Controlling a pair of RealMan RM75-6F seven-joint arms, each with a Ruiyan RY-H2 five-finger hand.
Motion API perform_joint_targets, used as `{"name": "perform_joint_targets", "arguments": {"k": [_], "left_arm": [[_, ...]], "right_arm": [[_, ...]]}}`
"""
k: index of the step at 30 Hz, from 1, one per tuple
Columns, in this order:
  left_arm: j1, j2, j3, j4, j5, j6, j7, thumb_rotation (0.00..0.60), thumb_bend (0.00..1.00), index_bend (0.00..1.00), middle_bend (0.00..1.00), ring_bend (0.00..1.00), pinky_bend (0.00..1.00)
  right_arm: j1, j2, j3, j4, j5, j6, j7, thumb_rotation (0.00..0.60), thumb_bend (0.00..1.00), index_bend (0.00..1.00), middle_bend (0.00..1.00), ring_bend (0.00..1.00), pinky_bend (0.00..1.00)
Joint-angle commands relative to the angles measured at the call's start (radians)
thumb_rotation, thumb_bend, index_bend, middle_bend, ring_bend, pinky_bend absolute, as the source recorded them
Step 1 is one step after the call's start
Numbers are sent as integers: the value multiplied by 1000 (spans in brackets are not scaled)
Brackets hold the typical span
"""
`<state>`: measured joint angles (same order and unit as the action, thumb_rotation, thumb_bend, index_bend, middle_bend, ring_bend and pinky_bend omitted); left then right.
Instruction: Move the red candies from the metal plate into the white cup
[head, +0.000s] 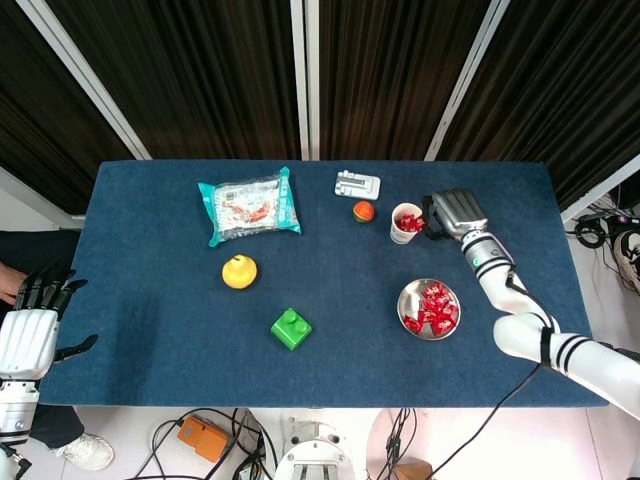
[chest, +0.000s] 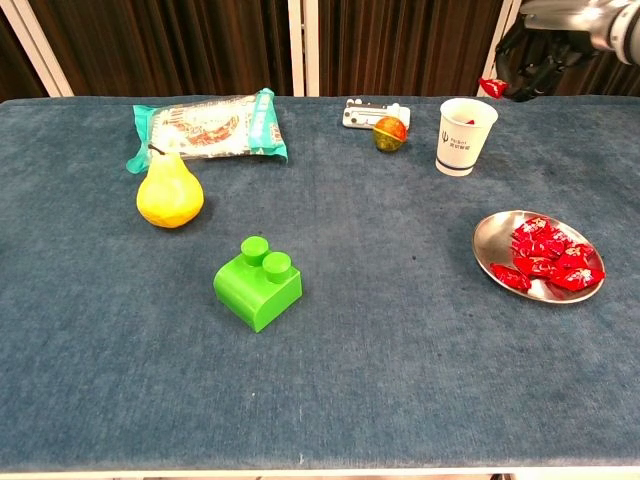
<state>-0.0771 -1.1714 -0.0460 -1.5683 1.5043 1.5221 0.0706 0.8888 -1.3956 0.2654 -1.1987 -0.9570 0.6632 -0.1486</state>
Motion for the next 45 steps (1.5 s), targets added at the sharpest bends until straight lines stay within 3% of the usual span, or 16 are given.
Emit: {"name": "perform_joint_targets", "arguments": {"k": [1, 8, 17, 22, 25, 28, 35, 39, 45], "left_arm": [[2, 2, 0, -2, -1, 1, 1, 600, 45, 203, 136, 35, 0], [6, 6, 1, -2, -7, 2, -1, 600, 45, 203, 136, 34, 0], [0, -1, -1, 5, -6, -7, -5, 600, 44, 203, 136, 34, 0], [-2, -6, -2, 9, -5, -8, -9, 600, 45, 203, 136, 35, 0], [-1, -8, -1, 15, -6, -8, -13, 600, 45, 203, 136, 35, 0], [-3, -11, -5, 21, -8, -7, -20, 600, 45, 203, 135, 34, 0], [-2, -12, -9, 28, -3, 3, -27, 600, 45, 203, 136, 34, 0], [-3, -13, -7, 24, 5, 7, -23, 600, 45, 203, 136, 34, 0], [3, -9, -5, 20, 4, 13, -20, 600, 44, 203, 135, 35, 0]], "right_arm": [[60, -58, 1, 78, 77, -52, -64, 600, 585, 677, 989, 1000, 1000], [88, -87, -16, 117, 138, -56, -111, 600, 583, 594, 990, 1000, 1000], [69, -52, -29, 79, 136, -25, -106, 600, 462, 505, 989, 1000, 1000], [-21, 50, -23, -105, 2, 90, 0, 600, 453, 500, 989, 1000, 1000], [-113, 128, -73, -232, -140, 189, 59, 600, 425, 500, 989, 1000, 1000], [-170, 161, -133, -279, -236, 235, 83, 600, 425, 501, 989, 1000, 1000], [-239, 140, -242, -271, -344, 245, 94, 600, 424, 501, 990, 1000, 1000], [-240, 111, -264, -256, -380, 222, 102, 600, 424, 502, 989, 1000, 1000], [-226, 67, -257, -215, -378, 189, 75, 600, 424, 509, 989, 1000, 1000]]}}
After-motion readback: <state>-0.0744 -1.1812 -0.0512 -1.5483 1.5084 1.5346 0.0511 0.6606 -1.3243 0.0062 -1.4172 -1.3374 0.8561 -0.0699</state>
